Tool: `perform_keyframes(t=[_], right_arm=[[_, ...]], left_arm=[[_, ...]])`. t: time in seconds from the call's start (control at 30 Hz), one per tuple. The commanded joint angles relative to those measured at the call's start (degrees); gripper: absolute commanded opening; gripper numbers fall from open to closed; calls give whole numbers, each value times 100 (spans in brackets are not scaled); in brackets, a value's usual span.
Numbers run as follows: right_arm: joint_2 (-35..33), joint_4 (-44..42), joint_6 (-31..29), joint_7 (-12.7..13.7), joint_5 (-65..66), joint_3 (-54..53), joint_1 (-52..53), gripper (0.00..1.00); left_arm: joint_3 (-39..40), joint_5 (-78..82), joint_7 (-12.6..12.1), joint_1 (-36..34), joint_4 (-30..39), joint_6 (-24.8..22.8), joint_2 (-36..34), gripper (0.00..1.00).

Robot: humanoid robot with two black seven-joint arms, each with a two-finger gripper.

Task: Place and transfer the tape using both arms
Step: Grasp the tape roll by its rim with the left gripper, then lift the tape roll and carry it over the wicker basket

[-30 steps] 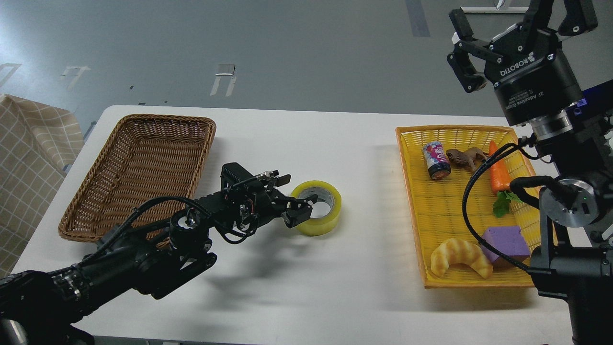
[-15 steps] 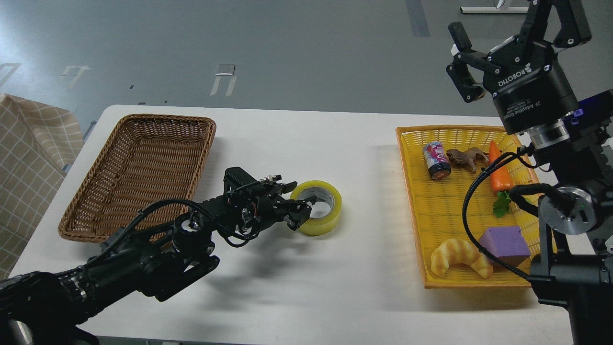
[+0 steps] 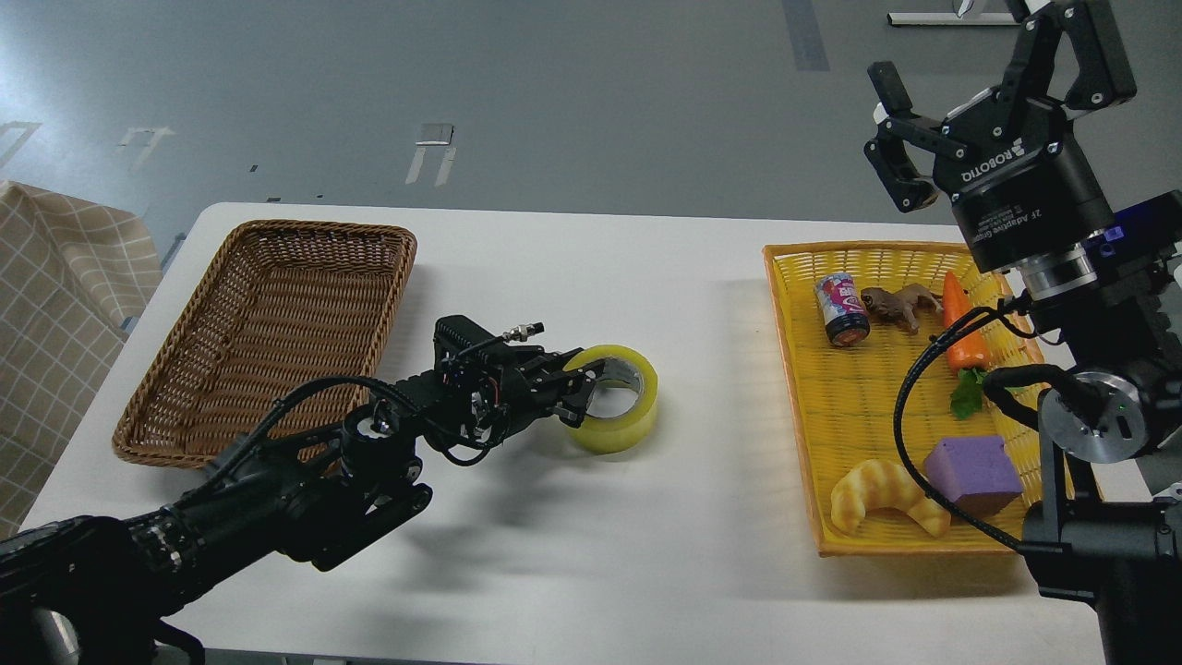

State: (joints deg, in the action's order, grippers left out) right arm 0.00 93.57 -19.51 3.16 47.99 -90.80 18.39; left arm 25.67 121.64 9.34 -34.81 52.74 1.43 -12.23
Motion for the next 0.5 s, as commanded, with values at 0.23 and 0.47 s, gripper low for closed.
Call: perform_keyframes(t=[0.23,0.47], right_arm=[[0,-40,53,9,0,1,7,100],[0,-58,115,9,9,10,-2,100]], left_arm=[[0,-88,42,-113,8,-46,-43,9],[0,-439,94,-289,8,-46,-95,10]])
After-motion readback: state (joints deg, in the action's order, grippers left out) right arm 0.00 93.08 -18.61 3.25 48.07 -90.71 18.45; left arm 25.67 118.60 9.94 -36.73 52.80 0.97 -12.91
